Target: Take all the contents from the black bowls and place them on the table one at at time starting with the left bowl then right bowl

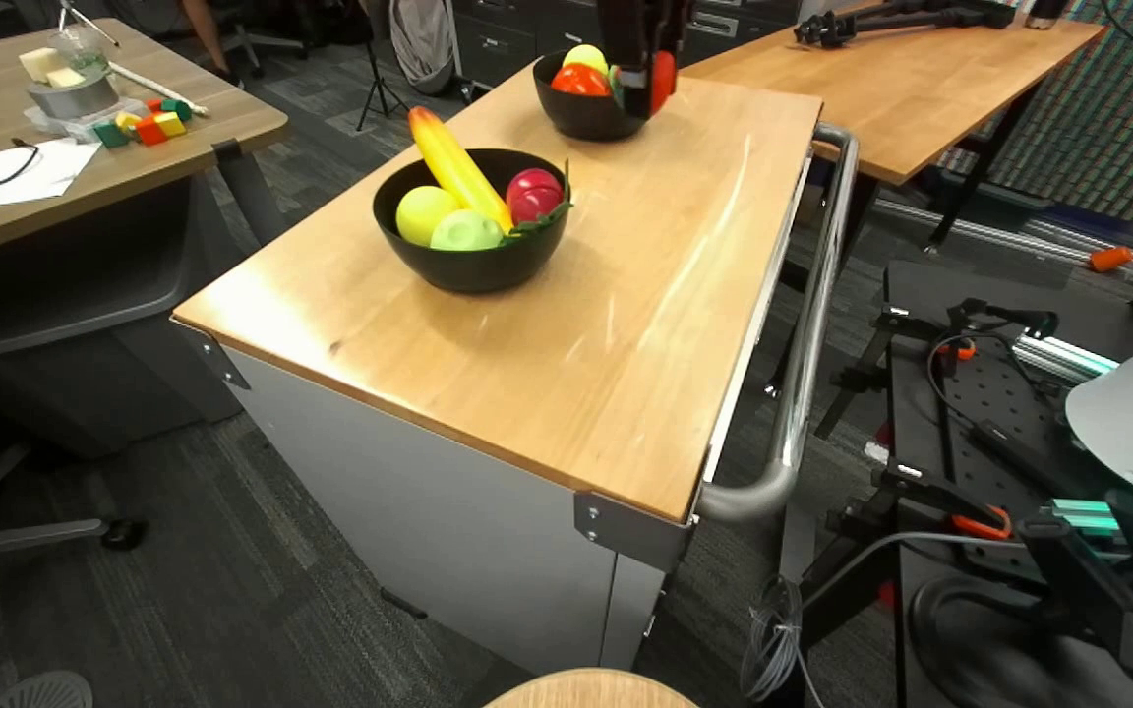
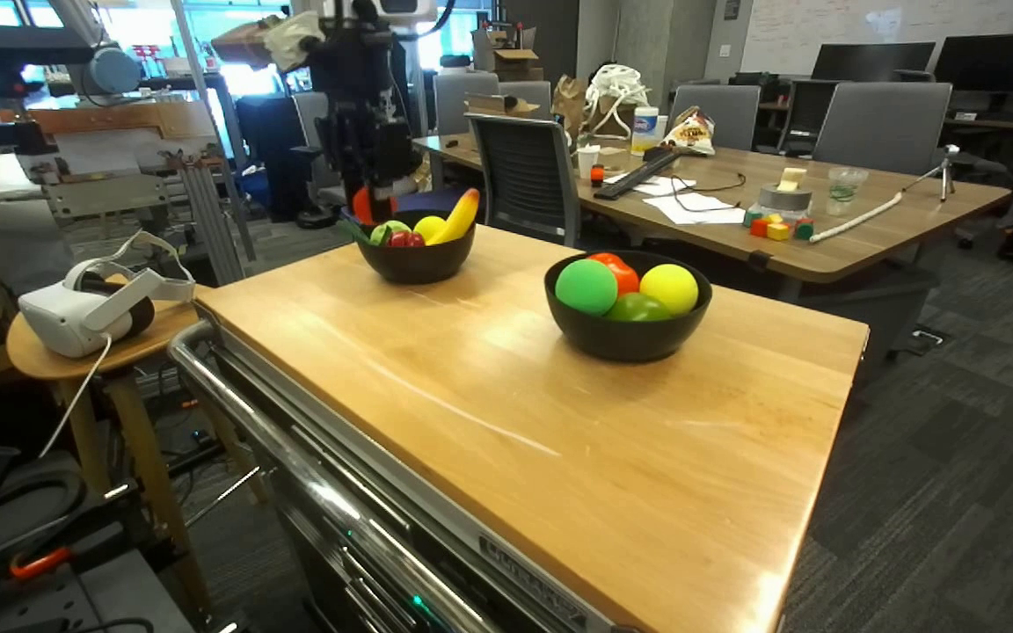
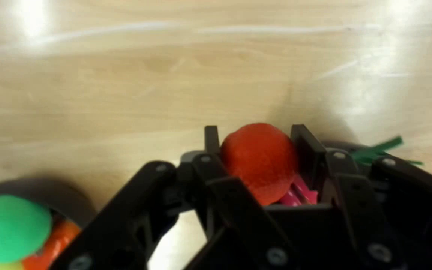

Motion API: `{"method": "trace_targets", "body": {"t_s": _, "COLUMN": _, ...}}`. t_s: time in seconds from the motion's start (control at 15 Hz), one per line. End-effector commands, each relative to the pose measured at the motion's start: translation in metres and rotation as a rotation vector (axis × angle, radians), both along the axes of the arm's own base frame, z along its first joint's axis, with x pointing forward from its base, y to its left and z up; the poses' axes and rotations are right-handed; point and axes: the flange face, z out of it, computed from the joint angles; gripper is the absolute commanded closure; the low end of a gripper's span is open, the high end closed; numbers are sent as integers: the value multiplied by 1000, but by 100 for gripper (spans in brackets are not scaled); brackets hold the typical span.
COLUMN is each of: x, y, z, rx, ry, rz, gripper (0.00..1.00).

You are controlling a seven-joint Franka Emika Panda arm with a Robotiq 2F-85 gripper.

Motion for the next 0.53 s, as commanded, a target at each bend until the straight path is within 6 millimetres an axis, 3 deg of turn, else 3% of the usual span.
{"method": "trace_targets", "body": {"t_s": 0.0, "x": -40, "y": -33, "z": -45, "rx": -41, "ry": 50, "rz": -171, "gripper": 76}}
{"method": "trace_targets", "body": {"t_s": 0.13, "x": -41, "y": -43, "z": -67, "rx": -39, "ry": 67, "rz": -218, "gripper": 76}}
{"method": "trace_targets", "body": {"t_s": 0.47, "x": -22, "y": -50, "z": -90, "rx": -48, "ry": 50, "rz": -245, "gripper": 76}}
